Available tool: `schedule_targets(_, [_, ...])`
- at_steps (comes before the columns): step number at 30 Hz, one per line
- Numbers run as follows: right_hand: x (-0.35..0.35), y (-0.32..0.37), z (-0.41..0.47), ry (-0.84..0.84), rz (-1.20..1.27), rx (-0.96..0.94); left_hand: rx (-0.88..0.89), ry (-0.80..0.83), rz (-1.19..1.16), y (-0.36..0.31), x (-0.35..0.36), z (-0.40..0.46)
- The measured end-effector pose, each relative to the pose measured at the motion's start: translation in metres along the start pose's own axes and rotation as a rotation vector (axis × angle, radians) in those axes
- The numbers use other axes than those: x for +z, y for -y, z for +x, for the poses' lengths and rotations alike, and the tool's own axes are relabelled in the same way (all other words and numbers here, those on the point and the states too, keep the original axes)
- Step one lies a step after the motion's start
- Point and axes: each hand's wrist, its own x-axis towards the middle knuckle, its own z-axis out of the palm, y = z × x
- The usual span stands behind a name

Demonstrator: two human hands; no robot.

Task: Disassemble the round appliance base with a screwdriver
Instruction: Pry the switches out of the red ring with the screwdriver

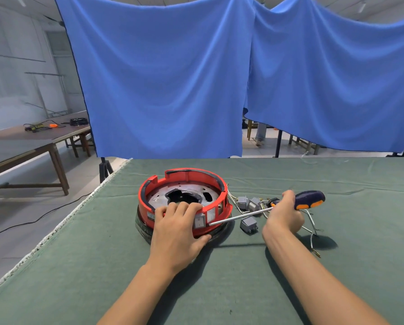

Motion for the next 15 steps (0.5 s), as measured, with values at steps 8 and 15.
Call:
schedule_targets(8, [0.001,0.007,-0.009,0.016,-0.009,-0.006,-0.012,-0.022,-0.005,-0.001,0.001,0.001])
schedule_targets(15, [-0.010,0.022,-0.027,0.084,-0.008,-0.140,-0.030,-0.016,0.010,0.000,0.002,0.003])
